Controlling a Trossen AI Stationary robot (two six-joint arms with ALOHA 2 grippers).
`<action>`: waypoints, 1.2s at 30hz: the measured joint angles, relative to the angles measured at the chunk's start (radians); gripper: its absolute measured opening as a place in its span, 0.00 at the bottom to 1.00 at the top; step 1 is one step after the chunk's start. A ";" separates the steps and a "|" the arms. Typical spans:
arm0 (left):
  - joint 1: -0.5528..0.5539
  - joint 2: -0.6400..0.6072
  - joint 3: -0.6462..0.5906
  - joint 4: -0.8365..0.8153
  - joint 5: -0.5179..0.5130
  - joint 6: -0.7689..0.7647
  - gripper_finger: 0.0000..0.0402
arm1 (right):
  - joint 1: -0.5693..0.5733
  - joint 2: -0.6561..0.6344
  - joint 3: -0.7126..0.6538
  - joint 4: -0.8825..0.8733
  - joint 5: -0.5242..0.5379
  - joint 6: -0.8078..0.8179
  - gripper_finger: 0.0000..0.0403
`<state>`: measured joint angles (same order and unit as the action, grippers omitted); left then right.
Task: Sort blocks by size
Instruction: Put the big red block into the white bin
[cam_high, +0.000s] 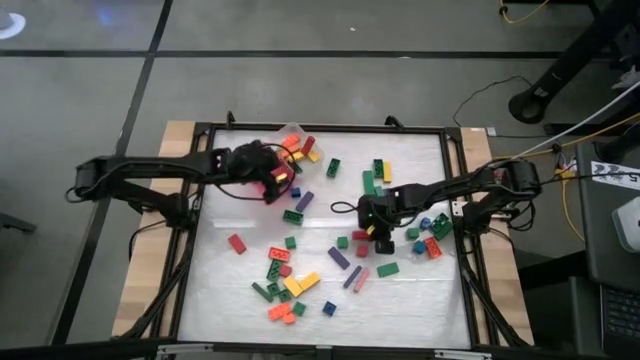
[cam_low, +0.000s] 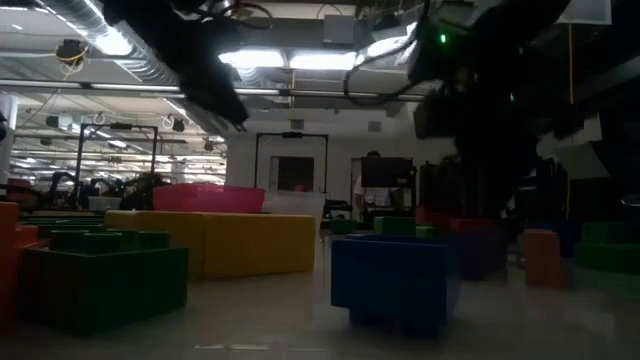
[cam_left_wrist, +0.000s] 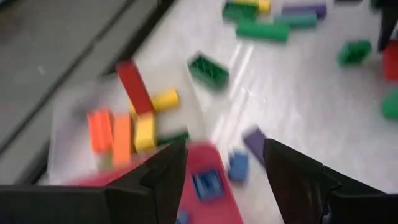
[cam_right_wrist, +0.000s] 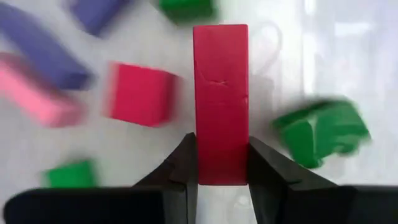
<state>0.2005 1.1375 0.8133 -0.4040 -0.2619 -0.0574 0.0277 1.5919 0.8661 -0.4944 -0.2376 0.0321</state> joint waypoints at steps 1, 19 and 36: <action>-0.013 -0.009 0.000 -0.038 0.000 -0.024 0.49 | 0.000 0.000 0.015 -0.007 -0.017 -0.014 0.25; -0.316 -0.025 0.000 -0.443 0.142 -0.638 0.49 | -0.105 0.014 0.176 0.453 0.376 -0.498 0.27; -0.506 -0.025 0.000 -0.479 0.167 -1.184 0.49 | -0.417 0.323 0.176 1.055 0.194 -0.513 0.28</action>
<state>-0.3051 1.1126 0.8131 -0.8833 -0.0951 -1.2418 -0.3892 1.9148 1.0424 0.5608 -0.0433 -0.4809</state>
